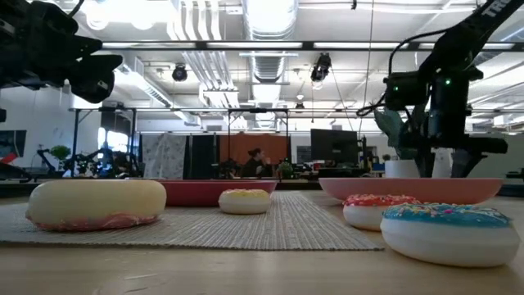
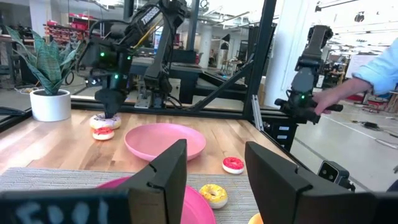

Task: Pick & Place donuts
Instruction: Put the large purple donut into the light pink plate

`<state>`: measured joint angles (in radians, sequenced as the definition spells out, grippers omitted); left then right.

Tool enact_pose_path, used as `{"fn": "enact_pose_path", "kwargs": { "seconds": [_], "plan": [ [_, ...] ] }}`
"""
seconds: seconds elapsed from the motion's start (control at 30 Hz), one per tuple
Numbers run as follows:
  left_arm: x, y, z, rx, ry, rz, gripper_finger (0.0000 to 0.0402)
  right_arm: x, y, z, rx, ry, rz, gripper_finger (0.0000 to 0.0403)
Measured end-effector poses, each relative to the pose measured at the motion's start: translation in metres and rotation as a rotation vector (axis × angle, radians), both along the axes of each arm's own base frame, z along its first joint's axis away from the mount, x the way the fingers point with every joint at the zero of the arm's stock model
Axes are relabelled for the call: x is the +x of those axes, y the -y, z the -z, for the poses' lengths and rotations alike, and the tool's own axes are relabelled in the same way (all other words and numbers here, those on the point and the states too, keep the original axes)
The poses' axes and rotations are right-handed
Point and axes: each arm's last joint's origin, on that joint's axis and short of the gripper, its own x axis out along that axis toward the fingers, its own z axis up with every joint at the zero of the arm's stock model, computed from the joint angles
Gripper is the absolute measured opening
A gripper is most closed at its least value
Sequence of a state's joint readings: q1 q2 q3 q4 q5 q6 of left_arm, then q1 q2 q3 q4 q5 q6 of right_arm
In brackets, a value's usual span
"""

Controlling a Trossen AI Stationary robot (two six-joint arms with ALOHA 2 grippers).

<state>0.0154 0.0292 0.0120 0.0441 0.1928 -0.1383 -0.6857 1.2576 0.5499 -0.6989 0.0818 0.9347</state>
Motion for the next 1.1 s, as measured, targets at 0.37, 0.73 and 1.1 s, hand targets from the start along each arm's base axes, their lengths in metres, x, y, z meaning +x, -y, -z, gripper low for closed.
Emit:
{"fn": "enact_pose_path", "kwargs": {
  "seconds": [0.37, 0.73, 1.1],
  "plan": [
    [0.0, 0.0, 0.0, 0.0, 0.0, 0.0, 0.0137, 0.01, 0.011, 0.01, -0.027, -0.03, -0.061, 0.0166],
    [0.0, 0.0, 0.0, 0.0, 0.0, 0.0, 0.0137, 0.018, -0.01, -0.055, -0.055, 0.133, -0.248, 0.002],
    [0.0, 0.0, 0.0, 0.0, 0.0, 0.0, 0.0137, 0.065, -0.083, -0.052, 0.115, 0.188, -0.65, 0.0022]
  ]
}}
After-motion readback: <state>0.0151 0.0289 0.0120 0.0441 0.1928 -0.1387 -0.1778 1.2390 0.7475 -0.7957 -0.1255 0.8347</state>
